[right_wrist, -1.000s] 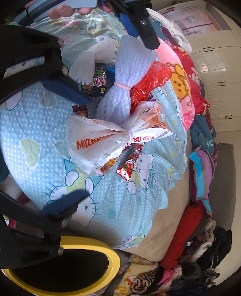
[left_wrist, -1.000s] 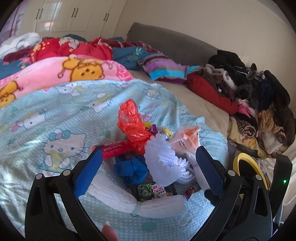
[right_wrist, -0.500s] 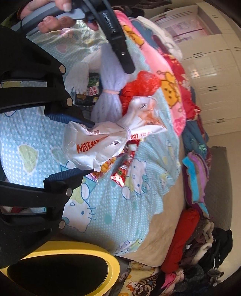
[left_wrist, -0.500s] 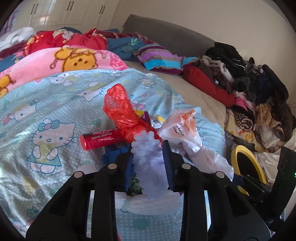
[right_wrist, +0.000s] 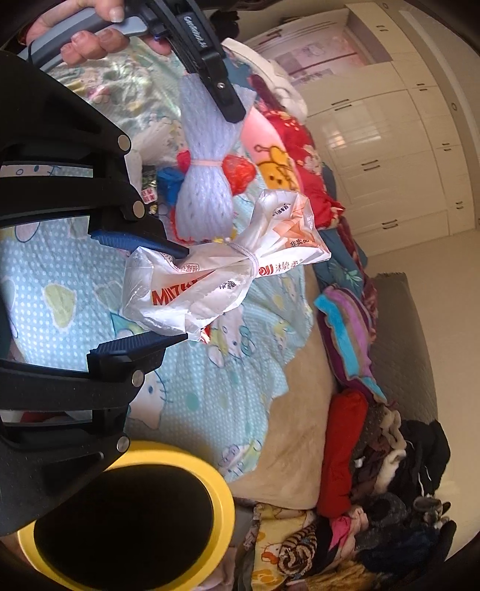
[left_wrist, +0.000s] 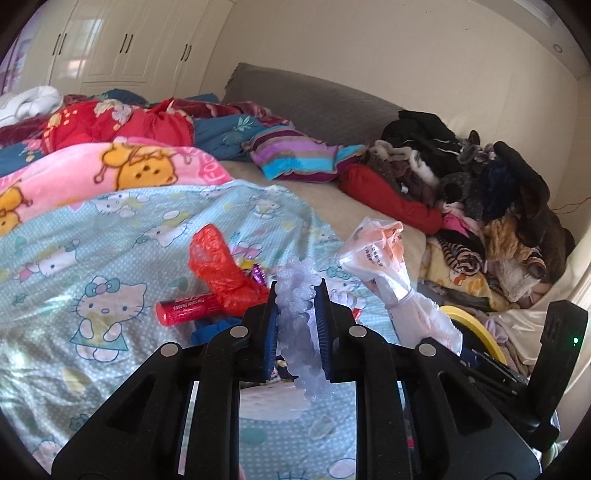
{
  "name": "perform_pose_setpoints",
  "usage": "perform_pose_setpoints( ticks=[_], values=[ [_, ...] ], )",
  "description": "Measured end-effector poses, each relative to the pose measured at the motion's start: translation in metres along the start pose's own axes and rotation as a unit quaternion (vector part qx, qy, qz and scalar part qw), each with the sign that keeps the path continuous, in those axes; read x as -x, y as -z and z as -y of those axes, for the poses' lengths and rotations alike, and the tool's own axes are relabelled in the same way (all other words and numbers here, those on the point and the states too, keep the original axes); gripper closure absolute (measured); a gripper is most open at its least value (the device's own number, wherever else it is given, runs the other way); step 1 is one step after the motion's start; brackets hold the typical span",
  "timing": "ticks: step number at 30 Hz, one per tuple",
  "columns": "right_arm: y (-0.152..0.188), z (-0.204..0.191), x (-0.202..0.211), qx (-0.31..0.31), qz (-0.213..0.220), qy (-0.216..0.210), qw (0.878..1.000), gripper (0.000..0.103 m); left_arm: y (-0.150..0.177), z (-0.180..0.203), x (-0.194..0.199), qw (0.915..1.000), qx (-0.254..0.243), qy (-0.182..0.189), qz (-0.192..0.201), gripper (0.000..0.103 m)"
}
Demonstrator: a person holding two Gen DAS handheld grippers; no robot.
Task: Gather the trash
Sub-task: 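Carry both items over the yellow bin and open both tools to drop them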
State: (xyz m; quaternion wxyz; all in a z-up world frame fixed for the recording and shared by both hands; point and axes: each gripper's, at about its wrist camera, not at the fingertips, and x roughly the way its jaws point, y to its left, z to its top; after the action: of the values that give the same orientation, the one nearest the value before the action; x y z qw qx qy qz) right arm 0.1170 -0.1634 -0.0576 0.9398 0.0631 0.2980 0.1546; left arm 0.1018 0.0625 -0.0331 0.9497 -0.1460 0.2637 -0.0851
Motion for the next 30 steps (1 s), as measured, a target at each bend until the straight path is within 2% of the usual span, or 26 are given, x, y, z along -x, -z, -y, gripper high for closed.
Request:
perform_pose_setpoints(
  ticks=[16, 30],
  values=[
    [-0.006, 0.044, 0.047, -0.044, 0.016, 0.055, 0.997, 0.066, 0.003, 0.052, 0.007, 0.9982, -0.038, 0.047, 0.002, 0.09],
    [-0.005, 0.087, 0.091, -0.075, 0.029, 0.098, 0.992, 0.066, 0.003, 0.107, -0.004, 0.9944, -0.066, 0.082, -0.003, 0.09]
  ],
)
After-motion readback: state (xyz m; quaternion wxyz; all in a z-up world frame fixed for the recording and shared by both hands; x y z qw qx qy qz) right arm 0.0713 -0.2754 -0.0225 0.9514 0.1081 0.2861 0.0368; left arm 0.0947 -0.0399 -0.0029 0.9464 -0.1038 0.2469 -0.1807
